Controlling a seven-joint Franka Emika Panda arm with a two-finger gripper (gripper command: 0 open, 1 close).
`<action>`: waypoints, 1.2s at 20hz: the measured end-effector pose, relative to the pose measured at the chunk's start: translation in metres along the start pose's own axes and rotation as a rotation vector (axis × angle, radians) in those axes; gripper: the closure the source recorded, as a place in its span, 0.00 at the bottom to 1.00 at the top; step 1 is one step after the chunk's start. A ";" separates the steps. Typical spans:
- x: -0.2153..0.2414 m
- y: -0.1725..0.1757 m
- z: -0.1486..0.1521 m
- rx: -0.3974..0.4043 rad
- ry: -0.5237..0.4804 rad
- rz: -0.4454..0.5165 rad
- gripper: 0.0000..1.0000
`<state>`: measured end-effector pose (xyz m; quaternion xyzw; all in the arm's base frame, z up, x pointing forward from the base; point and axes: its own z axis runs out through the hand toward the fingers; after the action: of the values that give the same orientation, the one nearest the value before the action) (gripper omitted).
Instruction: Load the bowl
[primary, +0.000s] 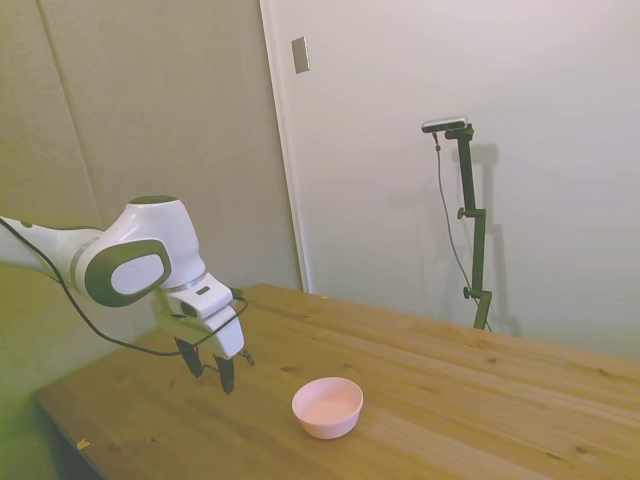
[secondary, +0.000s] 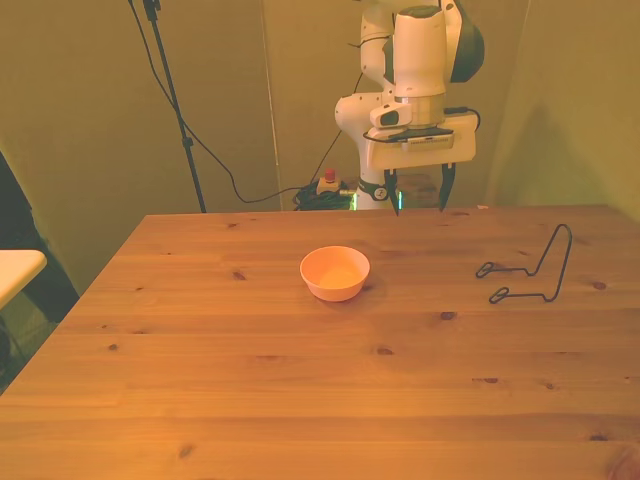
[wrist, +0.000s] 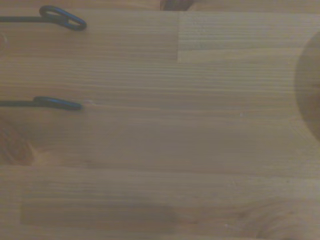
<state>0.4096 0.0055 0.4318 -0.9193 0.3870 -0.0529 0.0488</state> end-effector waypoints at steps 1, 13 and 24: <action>0.000 0.000 0.000 0.000 -0.001 0.000 0.00; 0.087 0.001 -0.010 -0.027 0.105 0.111 0.00; 0.143 -0.015 0.041 -0.084 0.122 0.223 0.00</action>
<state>0.5250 -0.0845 0.4021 -0.8668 0.4910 -0.0866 -0.0080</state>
